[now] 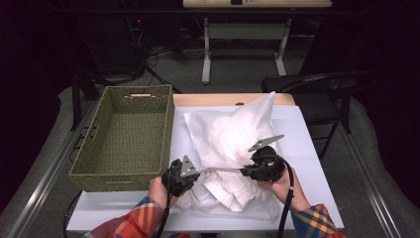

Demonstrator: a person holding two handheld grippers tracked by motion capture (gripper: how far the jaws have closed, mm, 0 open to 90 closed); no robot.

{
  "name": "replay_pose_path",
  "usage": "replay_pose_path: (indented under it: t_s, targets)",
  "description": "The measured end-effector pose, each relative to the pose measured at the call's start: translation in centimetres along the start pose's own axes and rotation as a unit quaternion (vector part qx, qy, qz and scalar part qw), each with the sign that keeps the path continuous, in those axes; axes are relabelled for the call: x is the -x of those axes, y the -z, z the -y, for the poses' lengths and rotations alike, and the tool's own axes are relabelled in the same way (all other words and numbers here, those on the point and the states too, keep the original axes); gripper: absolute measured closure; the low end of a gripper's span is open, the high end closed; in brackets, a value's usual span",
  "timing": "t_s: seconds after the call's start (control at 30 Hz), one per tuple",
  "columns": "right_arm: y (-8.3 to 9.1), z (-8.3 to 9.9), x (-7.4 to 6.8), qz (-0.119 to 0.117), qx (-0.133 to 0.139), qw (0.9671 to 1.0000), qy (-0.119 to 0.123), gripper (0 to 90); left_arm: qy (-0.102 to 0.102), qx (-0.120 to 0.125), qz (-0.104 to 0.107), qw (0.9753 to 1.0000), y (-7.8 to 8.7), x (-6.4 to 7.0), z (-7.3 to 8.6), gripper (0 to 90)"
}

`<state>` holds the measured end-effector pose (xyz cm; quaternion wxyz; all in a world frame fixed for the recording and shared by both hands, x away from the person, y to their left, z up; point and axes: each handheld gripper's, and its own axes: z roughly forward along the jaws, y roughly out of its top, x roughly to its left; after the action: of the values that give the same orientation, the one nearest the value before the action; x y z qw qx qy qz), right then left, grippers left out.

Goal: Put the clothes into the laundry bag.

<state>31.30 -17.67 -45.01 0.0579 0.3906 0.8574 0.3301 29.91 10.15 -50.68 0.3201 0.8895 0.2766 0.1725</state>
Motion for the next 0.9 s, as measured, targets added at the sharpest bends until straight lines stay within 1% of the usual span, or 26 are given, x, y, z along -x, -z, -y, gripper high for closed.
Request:
replay_pose_path:
  t_s: [0.13, 0.2, 0.27, 0.33, 0.4, 0.47, 0.5, 0.53, 0.57, 0.6, 0.63, 0.67, 0.7, 0.73, 0.8, 0.83, 0.87, 0.9]
  targets:
    - [-0.5, 0.2, -0.4, -0.004, -0.014, 0.9998, 0.015, 86.1, 0.015, -0.005, 0.016, 0.9997, 1.1, -0.5, 1.3, 86.0]
    - [-0.9, 0.3, -0.7, -0.003, -0.03, 0.9994, 0.019, 87.8, 0.017, -0.007, 0.027, 0.9995, 1.6, -0.6, 1.8, 86.0]
    - [-1.1, 0.6, -0.8, -0.003, -0.043, 0.9988, 0.024, 88.4, 0.015, -0.008, 0.034, 0.9993, 2.0, -0.5, 2.0, 86.0]
    - [-1.0, 0.8, -0.9, -0.007, -0.048, 0.9984, 0.03, 88.4, 0.003, -0.007, 0.035, 0.9994, 2.2, -0.3, 2.0, 85.9]
    - [-0.8, 1.0, -1.1, -0.007, -0.048, 0.9984, 0.028, 88.4, -0.005, -0.004, 0.036, 0.9993, 2.2, -0.3, 1.8, 85.7]
    - [-0.7, 1.2, -1.0, -0.006, -0.046, 0.9986, 0.025, 88.3, -0.006, -0.005, 0.04, 0.9992, 2.0, -0.3, 1.6, 85.1]
    - [-0.7, 1.3, -1.0, -0.005, -0.047, 0.9986, 0.023, 88.2, -0.004, -0.004, 0.043, 0.999, 1.8, -0.3, 1.5, 84.3]
    - [-0.8, 1.3, -0.9, -0.004, -0.047, 0.9986, 0.022, 86.7, -0.003, -0.003, 0.044, 0.999, 1.7, -0.2, 1.5, 81.7]
    - [-0.8, 1.4, -0.9, -0.003, -0.049, 0.9986, 0.02, 83.6, -0.011, -0.006, 0.045, 0.9989, 1.7, 0.0, 1.3, 79.1]
    - [-0.9, 1.5, -0.9, 0.002, -0.054, 0.9983, 0.023, 78.0, -0.012, -0.004, 0.042, 0.999, 1.7, 0.3, 1.1, 72.6]
    - [-1.0, 1.7, -0.9, 0.017, -0.062, 0.9976, 0.026, 74.0, -0.018, 0.0, 0.044, 0.9989, 1.8, 0.5, 0.8, 63.9]
    - [-1.0, 2.0, -0.9, 0.022, -0.068, 0.997, 0.029, 69.1, -0.024, 0.001, 0.039, 0.9989, 1.8, 0.8, 0.6, 57.9]
    - [-1.2, 2.4, -0.8, 0.012, -0.07, 0.9971, 0.026, 64.1, -0.03, 0.001, 0.034, 0.999, 1.7, 0.9, 0.4, 53.5]
    - [-1.3, 2.7, -0.7, 0.01, -0.078, 0.9964, 0.032, 61.0, -0.033, 0.003, 0.045, 0.9984, 1.5, 1.0, 0.2, 50.8]
    - [-1.7, 3.2, -0.9, 0.025, -0.091, 0.9946, 0.044, 54.0, -0.031, -0.004, 0.053, 0.9981, 0.9, 1.2, 0.0, 49.3]
    - [-1.9, 3.3, -1.0, 0.027, -0.095, 0.9939, 0.049, 52.1, -0.039, -0.013, 0.066, 0.997, 0.3, 1.4, -0.1, 50.0]
    - [-2.0, 3.4, -1.2, 0.036, -0.1, 0.9925, 0.06, 52.9, -0.04, -0.018, 0.069, 0.9967, -0.1, 1.6, -0.1, 51.1]
    - [-2.1, 3.5, -1.3, 0.039, -0.102, 0.9918, 0.065, 55.9, -0.037, -0.022, 0.072, 0.9965, -0.4, 1.7, 0.0, 51.8]
